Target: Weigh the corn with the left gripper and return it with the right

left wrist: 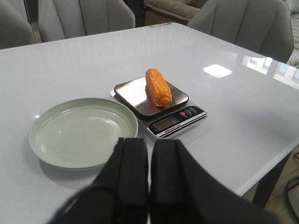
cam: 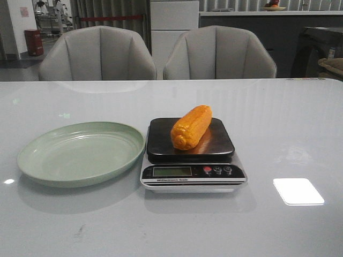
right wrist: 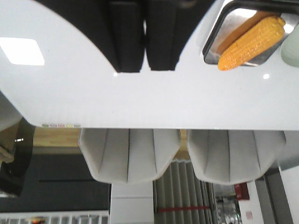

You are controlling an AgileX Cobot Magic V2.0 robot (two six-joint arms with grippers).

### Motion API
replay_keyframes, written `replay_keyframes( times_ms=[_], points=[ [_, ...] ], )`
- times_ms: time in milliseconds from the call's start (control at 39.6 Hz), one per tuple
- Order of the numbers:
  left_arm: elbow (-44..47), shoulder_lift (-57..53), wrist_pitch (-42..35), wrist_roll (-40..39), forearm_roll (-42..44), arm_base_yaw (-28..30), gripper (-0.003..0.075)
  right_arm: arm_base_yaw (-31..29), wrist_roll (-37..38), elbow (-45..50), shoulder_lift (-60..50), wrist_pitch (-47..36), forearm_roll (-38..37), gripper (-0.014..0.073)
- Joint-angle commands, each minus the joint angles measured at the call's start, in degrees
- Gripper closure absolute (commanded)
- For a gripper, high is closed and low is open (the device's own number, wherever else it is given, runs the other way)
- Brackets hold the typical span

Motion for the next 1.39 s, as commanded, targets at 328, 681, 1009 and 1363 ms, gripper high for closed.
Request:
replay_keyframes(
  times_ms=[328,681,1009,1363],
  points=[
    [-1.31,0.72,-4.12,-0.01,0.02,-0.12,0.0607,0.68,1.14,-1.64,2.39,4.09,3.62,0.0365],
    [-1.31,0.72,-4.12,-0.01,0.02,-0.12,0.0607,9.38,0.66,-9.94,14.95,7.54,3.62,-0.0012],
    [-1.31,0.72,-4.12,-0.01,0.02,-0.12,0.0607,25.74,1.37,-30.17,41.78,17.16,6.75,-0.0012],
    [-1.31,0.72,-4.12,-0.01,0.02,-0.12,0.0607,30.43,16.00,-54.48,68.95,23.87,5.30,-0.0012]
  ],
)
